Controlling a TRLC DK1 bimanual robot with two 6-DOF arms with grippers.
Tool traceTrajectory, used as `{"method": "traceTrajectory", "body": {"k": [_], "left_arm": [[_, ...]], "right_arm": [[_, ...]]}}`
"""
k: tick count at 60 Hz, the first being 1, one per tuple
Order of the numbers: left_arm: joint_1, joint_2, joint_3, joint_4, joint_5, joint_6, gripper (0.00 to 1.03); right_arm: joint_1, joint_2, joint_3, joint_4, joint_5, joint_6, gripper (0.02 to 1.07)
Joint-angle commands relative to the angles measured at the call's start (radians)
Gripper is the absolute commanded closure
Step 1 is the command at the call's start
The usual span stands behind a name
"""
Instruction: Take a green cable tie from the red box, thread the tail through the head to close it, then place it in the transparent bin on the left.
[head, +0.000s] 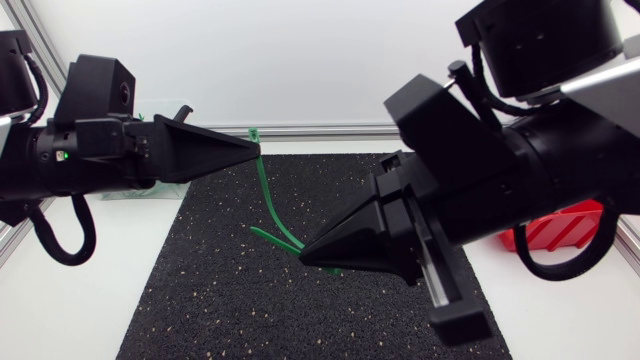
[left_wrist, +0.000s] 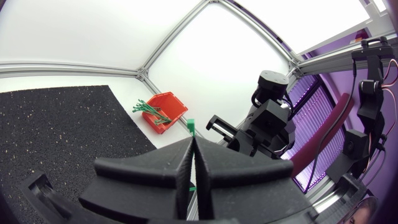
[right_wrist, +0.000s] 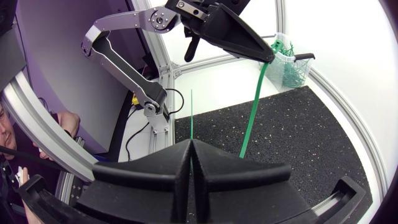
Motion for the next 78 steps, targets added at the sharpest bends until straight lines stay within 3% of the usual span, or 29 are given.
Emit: {"method": "traceTrajectory", "body": {"k": [1,20,28,43,56,74,78], "left_arm": [[-0.011,-0.006,-0.024,0.001,-0.002,0.000,1.00],[-0.044,-0.055,-0.064,0.001,-0.051,0.073,1.00],[-0.059,-0.084,-0.072,0.001,-0.075,0.086,1.00],[-0.071,-0.098,-0.070,0.013,-0.082,0.086,1.00],[-0.076,-0.099,-0.081,0.031,-0.095,0.095,1.00],[-0.079,-0.102,-0.093,0.058,-0.112,0.099,1.00],[-0.080,-0.104,-0.095,0.058,-0.115,0.104,1.00]], "right_arm": [[0.001,-0.028,0.004,-0.005,-0.008,0.028,1.02],[-0.024,-0.002,0.064,-0.019,-0.025,0.085,1.02],[-0.095,0.067,0.145,-0.103,-0.134,0.107,1.02],[-0.078,0.121,0.280,-0.197,-0.145,0.116,1.02],[-0.128,0.242,0.372,-0.307,-0.249,0.136,1.02],[-0.145,0.325,0.498,-0.430,-0.267,0.136,1.01],[-0.182,0.345,0.515,-0.442,-0.319,0.145,1.02]]}}
